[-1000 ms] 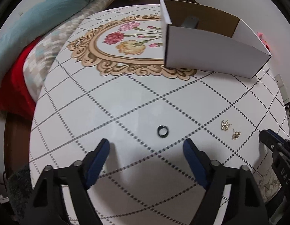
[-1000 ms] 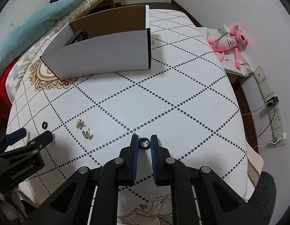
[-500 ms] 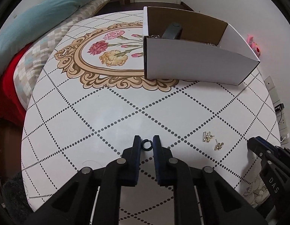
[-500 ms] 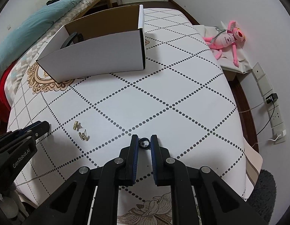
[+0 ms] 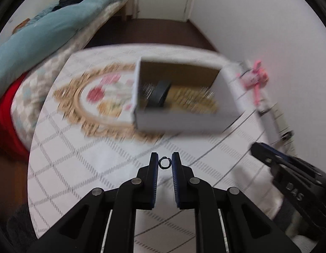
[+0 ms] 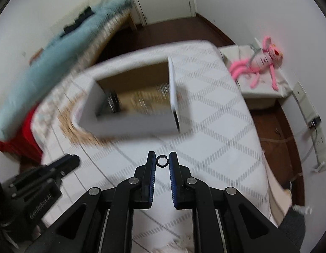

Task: Organize jewelry
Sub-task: 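Carry the ring into the box with the left gripper while the right gripper drops its ring inside, then withdraw both grippers from the box toward the gold earrings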

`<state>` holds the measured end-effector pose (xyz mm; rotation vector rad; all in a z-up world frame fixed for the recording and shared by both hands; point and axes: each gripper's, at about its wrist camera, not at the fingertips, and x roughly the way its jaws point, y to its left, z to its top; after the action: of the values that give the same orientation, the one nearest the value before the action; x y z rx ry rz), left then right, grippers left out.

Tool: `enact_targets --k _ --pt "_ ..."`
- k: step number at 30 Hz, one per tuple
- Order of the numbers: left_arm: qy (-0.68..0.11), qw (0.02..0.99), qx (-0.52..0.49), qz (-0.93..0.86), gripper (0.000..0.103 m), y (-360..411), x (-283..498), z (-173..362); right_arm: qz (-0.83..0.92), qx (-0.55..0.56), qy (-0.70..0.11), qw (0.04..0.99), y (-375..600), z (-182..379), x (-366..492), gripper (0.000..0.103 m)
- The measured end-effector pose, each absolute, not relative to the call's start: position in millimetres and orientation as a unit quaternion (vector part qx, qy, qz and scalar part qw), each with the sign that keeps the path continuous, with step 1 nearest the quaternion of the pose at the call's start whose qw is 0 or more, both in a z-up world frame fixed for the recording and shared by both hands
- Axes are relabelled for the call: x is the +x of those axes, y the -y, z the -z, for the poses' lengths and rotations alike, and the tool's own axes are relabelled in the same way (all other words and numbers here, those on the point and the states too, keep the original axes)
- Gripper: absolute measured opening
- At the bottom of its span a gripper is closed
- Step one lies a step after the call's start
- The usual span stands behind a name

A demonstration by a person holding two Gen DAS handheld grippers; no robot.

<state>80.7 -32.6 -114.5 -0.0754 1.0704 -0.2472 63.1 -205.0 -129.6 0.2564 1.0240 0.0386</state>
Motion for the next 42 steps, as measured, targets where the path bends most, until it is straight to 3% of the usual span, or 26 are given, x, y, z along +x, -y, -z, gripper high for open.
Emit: enact_targets --k 5,13,16,18,20,21,24,27,29,30,31,32,42 --pt "-0.521 0.837 -0.075 0.153 0.01 41 142 90 -0.05 0.144 -0.484 0.862 210 103 129 0.013" --pt "-0.564 0.815 -0.047 0.126 0.012 51 218 98 -0.075 0.119 -0.559 0.817 201 131 217 0.014" --pt "-0.588 0.8 -0.04 0.109 0.016 46 233 111 -0.077 0.109 -0.578 0.805 201 140 231 0.014" --pt "-0.586 0.804 -0.032 0.092 0.026 40 238 114 -0.076 0.104 -0.582 0.803 202 141 232 0.014" --pt "-0.58 0.81 -0.029 0.079 0.058 35 239 113 -0.073 0.099 -0.58 0.806 204 138 233 0.021" --pt "-0.576 0.814 -0.029 0.071 0.064 32 239 112 -0.072 0.098 -0.576 0.809 205 136 233 0.028" --pt "-0.568 0.821 -0.022 0.051 0.067 26 237 109 -0.066 0.085 -0.569 0.816 203 129 230 0.049" --pt "-0.56 0.827 -0.013 0.039 0.069 21 234 109 -0.044 0.06 -0.562 0.824 202 125 228 0.056" --pt "-0.55 0.835 -0.002 0.028 0.089 19 231 108 -0.02 0.036 -0.561 0.827 202 125 225 0.079" --pt "-0.545 0.838 0.001 0.025 0.093 18 229 108 -0.011 0.026 -0.56 0.828 202 126 224 0.095" --pt "-0.541 0.841 0.007 0.021 0.098 18 227 108 -0.001 0.014 -0.56 0.829 201 127 222 0.1" --pt "-0.538 0.843 0.011 0.018 0.103 18 225 108 0.009 0.003 -0.558 0.83 201 127 221 0.1" --pt "-0.513 0.858 0.016 0.002 0.103 11 199 96 0.038 -0.009 -0.529 0.848 199 109 197 0.103"
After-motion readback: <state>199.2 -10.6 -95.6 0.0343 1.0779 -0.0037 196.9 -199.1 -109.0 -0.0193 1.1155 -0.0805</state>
